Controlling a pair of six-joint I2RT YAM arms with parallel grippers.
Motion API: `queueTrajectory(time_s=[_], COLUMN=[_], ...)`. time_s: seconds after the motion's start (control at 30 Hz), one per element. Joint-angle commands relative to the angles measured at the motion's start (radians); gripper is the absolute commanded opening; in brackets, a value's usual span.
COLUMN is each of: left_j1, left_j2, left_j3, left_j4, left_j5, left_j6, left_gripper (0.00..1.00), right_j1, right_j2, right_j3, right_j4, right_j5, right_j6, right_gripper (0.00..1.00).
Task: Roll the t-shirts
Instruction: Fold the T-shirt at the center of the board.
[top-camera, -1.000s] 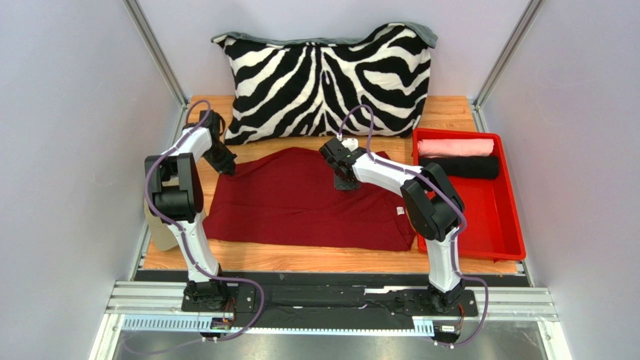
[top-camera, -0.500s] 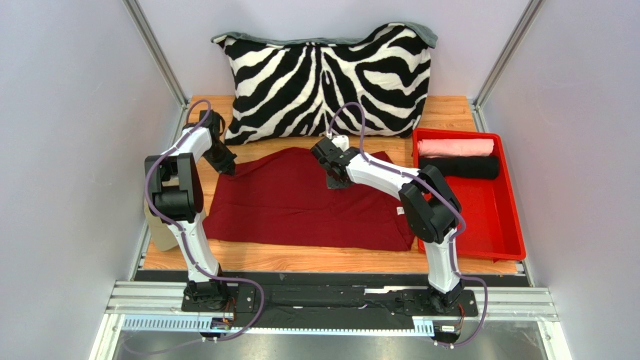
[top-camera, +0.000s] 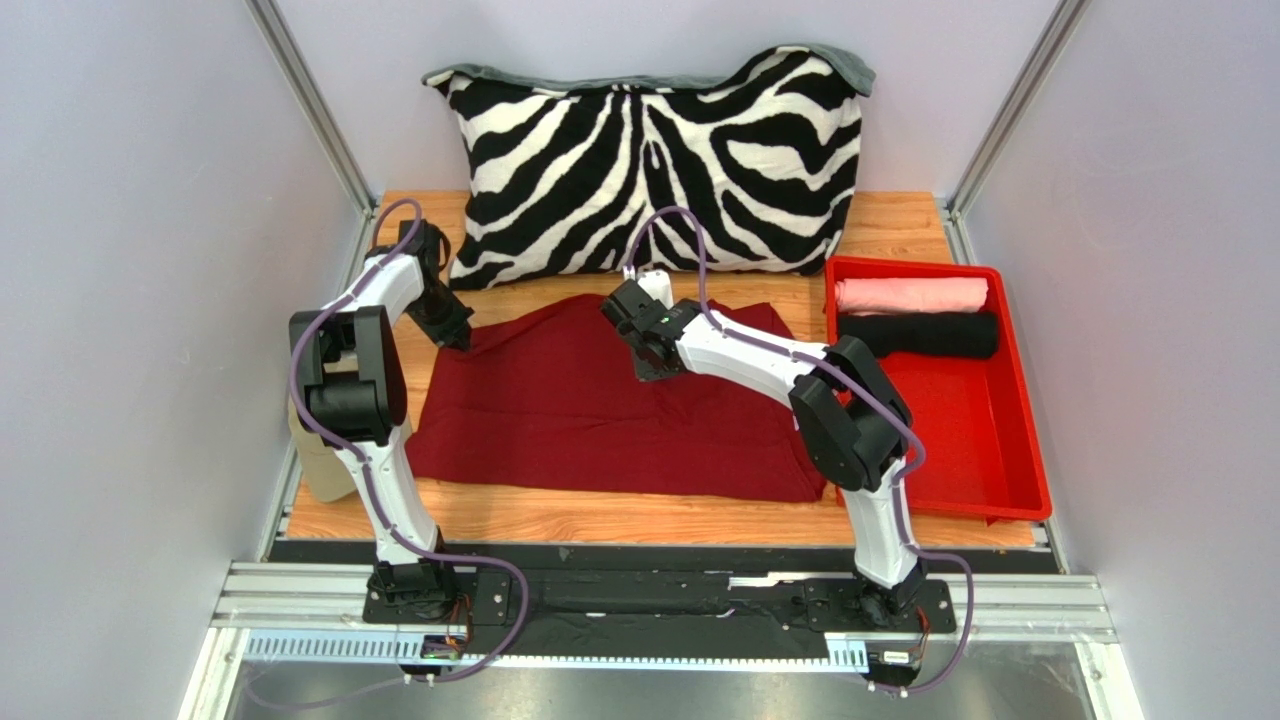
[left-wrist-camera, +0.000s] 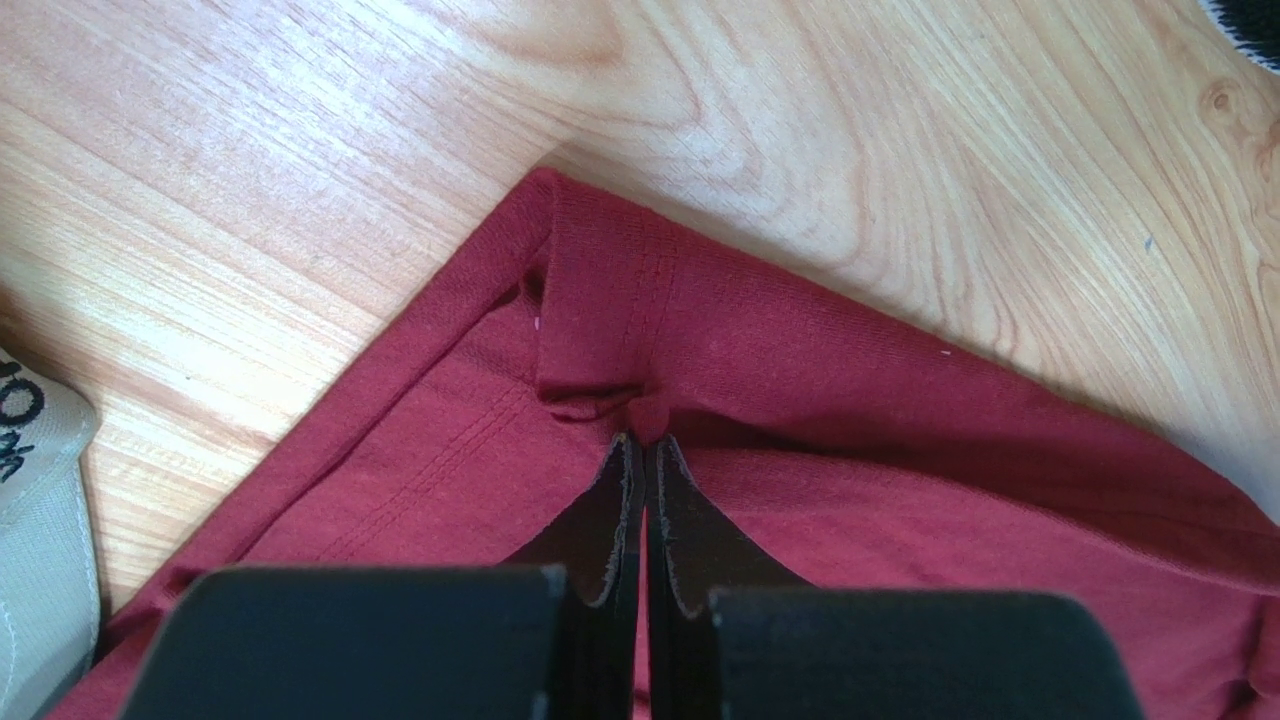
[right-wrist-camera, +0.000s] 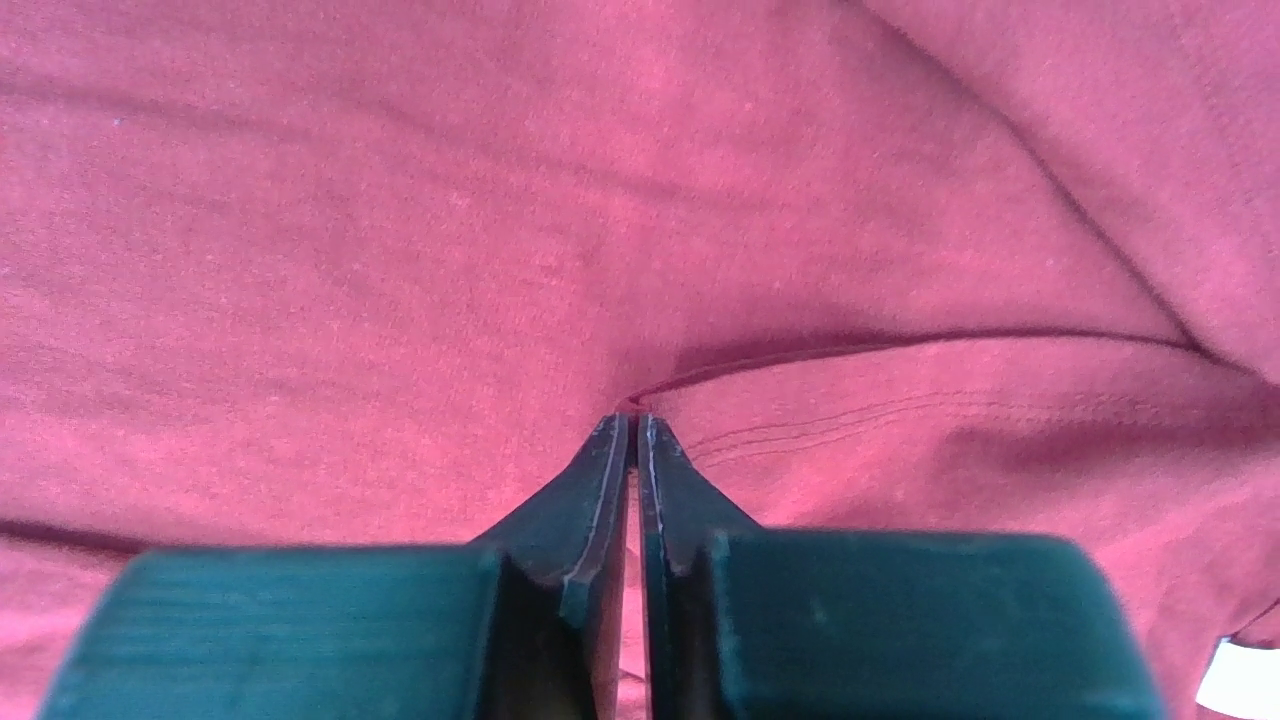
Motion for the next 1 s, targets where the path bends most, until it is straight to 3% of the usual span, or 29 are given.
queueTrajectory(time_s=[0.0,0.07,0.23,0.37,0.53,0.67,0.97], left_j1=[0.004,0.003,0.004,0.004,0.004,0.004,0.004], left_j2=[-0.014,-0.014,-0.012,-0.009,-0.008,-0.006,0.006], left_j3=[0.036,0.038,0.039,0.039,0.036,0.039,0.062], left_j4=[0.009,0.009,0.009,0.009,0.012,0.013,0.004], left_j5=[0.014,0.015,0.015,0.015,0.033,0.037,0.038], left_j6=[0.016,0.016,0.018,0.019,0.015,0.012,0.016], left_gripper=[0.00,0.00,0.00,0.00,0.00,0.00,0.00], right_j1=[-0.002,-0.002,-0.008,-0.096,-0.251,-0.370,-0.422], right_j2=[-0.020,-0.022,-0.035,-0.120,-0.239,-0.275,-0.188], right_j3=[0.046,0.053,0.056,0.017,-0.101,-0.193,-0.157], right_j4=[0.064,0.066,0.046,0.041,0.049,0.095,0.187], right_j5=[0.023,0.016,0.052,0.063,0.039,-0.071,-0.171], right_j6=[-0.057,-0.067,-0.084,-0.078,-0.031,-0.001,-0.061], right_gripper=[0.10,0.11,0.32,0.43,0.45,0.44,0.47])
